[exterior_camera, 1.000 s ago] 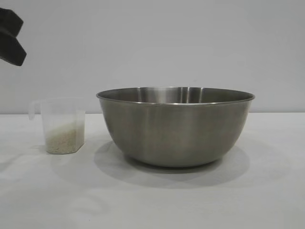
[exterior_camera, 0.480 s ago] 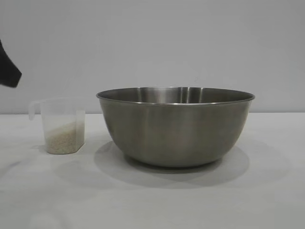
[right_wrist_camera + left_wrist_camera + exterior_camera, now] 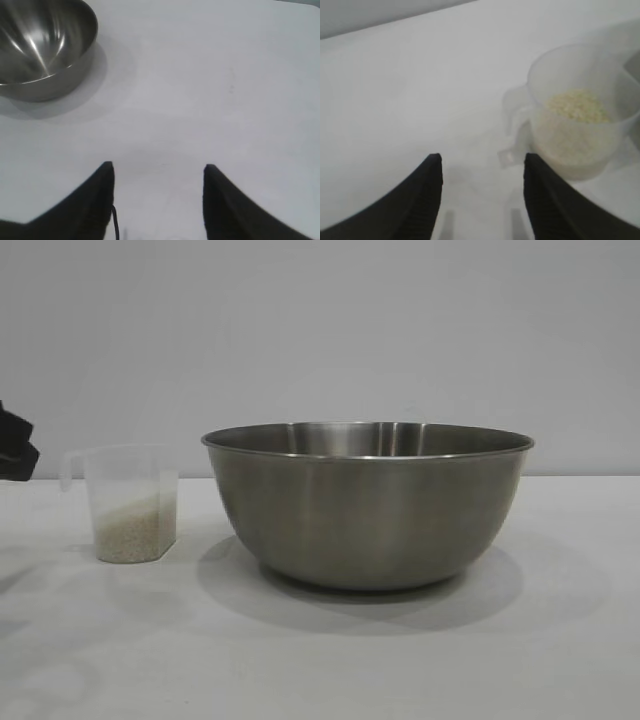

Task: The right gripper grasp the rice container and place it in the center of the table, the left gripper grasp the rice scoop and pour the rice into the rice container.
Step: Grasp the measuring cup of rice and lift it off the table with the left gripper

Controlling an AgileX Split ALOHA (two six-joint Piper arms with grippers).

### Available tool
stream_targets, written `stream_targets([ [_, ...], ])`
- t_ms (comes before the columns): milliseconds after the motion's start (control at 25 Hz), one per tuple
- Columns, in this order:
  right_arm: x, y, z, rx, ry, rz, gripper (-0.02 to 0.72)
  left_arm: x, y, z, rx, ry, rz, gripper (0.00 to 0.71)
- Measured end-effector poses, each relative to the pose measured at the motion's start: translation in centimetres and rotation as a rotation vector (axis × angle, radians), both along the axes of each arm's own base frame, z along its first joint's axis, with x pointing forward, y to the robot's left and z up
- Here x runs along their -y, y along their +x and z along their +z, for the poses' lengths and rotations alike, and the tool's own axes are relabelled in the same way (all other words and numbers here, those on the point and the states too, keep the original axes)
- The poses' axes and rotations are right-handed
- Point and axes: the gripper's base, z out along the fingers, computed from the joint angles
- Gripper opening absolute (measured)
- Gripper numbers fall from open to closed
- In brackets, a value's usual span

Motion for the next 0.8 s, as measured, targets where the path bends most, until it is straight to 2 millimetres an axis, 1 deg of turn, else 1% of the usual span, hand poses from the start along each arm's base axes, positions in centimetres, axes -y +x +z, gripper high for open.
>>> stream_targets([
  [160,0.0,0.0,0.0,0.000,0.000,0.000,0.344,0.1,-0.3,-2.0,-0.080,0.003,-0.009,0.351],
  [280,0.0,0.0,0.0,0.000,0.000,0.000,0.344,0.1,-0.5,-2.8,-0.116,0.001,-0.007,0.351],
  [400,0.0,0.0,0.0,0.000,0.000,0.000,0.344,0.1,-0.4,-3.1,-0.124,-0.004,-0.003,0.351],
  [640,0.0,0.0,0.0,0.000,0.000,0.000,0.344,0.7,1.0,-2.7,-0.076,-0.024,-0.005,0.351],
  [800,0.0,0.0,0.0,0.000,0.000,0.000,0.344,1.0,1.9,-3.3,-0.072,-0.025,-0.001,0.351],
])
